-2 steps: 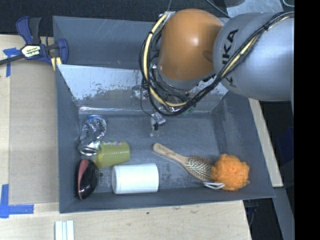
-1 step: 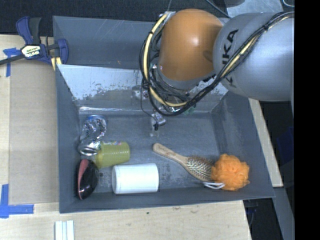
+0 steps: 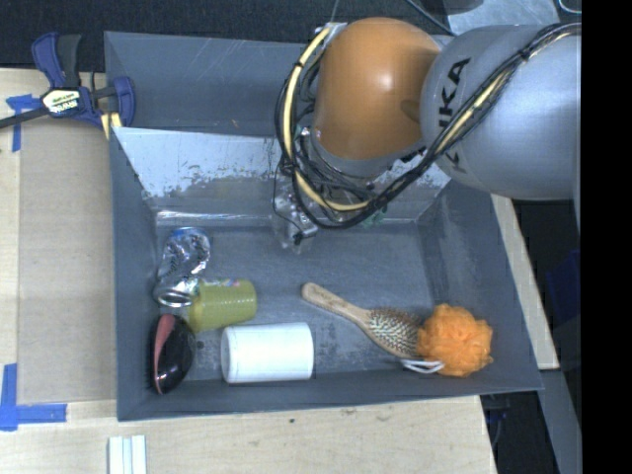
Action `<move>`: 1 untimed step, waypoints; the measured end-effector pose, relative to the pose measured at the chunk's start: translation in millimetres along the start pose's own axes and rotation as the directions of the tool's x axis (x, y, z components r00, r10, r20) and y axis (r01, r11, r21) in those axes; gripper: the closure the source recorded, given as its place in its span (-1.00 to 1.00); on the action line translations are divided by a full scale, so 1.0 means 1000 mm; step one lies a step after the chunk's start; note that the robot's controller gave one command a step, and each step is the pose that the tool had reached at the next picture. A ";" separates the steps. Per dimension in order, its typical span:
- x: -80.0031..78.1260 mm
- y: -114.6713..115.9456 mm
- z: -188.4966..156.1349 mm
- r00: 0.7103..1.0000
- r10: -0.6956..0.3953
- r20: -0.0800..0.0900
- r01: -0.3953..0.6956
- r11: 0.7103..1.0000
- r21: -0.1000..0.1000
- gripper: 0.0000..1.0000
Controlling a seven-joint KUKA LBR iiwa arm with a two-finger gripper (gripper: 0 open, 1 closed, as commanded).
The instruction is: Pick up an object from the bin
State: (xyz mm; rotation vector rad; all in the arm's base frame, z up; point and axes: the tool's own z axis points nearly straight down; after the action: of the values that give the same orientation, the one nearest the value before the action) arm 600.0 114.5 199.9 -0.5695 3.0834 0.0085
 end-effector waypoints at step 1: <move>0.000 0.000 0.000 1.000 0.000 0.000 0.000 1.000 0.000 1.00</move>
Offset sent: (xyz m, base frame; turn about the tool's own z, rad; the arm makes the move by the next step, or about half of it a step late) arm 0.0000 0.0000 0.0000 0.0000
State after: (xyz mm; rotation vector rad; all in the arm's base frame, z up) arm 600.0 114.4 199.9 -0.5692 3.0837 0.0084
